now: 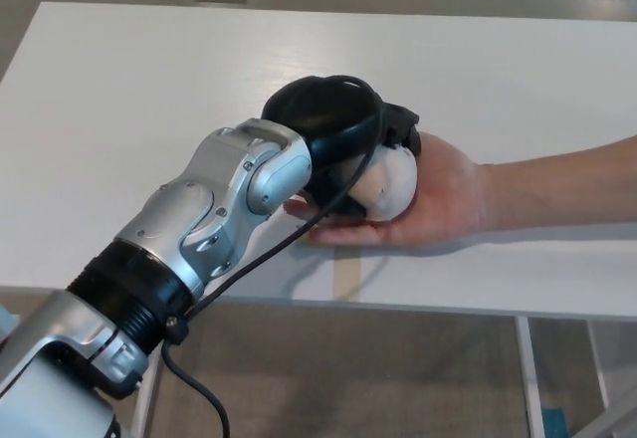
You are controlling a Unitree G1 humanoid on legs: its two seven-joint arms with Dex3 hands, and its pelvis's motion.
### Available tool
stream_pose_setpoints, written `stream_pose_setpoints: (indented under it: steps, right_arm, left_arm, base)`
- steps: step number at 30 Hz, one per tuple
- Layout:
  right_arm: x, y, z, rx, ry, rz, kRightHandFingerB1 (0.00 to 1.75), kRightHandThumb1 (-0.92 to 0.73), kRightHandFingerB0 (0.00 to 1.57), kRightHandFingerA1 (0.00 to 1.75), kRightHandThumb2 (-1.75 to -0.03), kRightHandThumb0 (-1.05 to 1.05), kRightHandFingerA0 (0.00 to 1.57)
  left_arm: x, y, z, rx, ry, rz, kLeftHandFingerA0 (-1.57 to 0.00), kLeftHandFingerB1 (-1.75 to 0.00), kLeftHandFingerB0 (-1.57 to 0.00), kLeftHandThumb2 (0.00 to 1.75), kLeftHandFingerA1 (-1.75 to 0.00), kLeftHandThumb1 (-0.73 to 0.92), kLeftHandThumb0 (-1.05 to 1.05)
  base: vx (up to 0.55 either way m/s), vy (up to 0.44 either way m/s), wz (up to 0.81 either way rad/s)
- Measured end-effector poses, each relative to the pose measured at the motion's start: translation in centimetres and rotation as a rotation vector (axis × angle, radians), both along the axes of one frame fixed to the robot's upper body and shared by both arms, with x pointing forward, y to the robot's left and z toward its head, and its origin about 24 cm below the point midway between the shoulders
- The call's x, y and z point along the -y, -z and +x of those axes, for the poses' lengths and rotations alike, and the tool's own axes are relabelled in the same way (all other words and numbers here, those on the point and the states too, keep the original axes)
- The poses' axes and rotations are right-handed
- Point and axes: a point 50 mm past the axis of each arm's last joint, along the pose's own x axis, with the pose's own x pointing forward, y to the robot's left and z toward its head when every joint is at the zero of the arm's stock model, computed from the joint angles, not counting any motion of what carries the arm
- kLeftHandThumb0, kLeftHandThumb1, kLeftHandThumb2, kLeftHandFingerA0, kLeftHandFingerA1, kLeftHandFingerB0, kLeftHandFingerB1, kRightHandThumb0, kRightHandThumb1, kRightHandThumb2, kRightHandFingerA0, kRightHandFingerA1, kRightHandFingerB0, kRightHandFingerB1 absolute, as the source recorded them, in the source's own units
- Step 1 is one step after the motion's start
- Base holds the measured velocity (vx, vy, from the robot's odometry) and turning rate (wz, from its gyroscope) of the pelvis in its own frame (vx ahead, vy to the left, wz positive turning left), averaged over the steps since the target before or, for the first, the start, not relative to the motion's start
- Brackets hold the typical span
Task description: Use the left hand to take the pink dumpling toy on a person's hand and put it on the desk.
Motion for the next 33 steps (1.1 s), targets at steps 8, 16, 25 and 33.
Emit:
stream_pose_setpoints:
  steps: [8, 16, 25, 33]
  right_arm:
    - [0.06, 0.0, -0.04, -0.004, 0.003, 0.003, 0.49, -0.58, 0.33, 0.5, -0.88, -0.41, 0.33]
    - [0.04, 0.01, -0.04, -0.006, -0.002, 0.006, 0.49, -0.58, 0.32, 0.5, -0.88, -0.41, 0.33]
    - [0.1, -0.01, -0.04, -0.008, -0.009, 0.006, 0.47, -0.57, 0.27, 0.51, -0.89, -0.39, 0.33]
    - [0.09, -0.02, -0.02, -0.007, -0.009, 0.006, 0.49, -0.58, 0.31, 0.5, -0.88, -0.4, 0.31]
  left_arm:
    - [-0.19, -0.33, 0.1, 0.016, -0.004, -0.006, -0.75, -0.54, -0.77, 0.66, -1.5, 0.64, -0.35]
    - [-0.26, -0.43, 0.16, 0.028, -0.006, -0.002, -0.75, -0.54, -0.77, 0.65, -1.49, 0.62, -0.35]
    - [-0.41, -0.53, 0.24, 0.035, -0.007, -0.002, -0.74, -0.53, -0.77, 0.64, -1.5, 0.62, -0.35]
    - [-0.48, -0.48, 0.28, 0.037, -0.003, -0.001, -0.76, -0.6, -0.83, 0.64, -1.52, 0.63, -0.37]
  base:
    - [0.0, 0.0, 0.0]
    - [0.0, 0.0, 0.0]
    - [0.0, 0.0, 0.0]
    - [0.0, 0.0, 0.0]
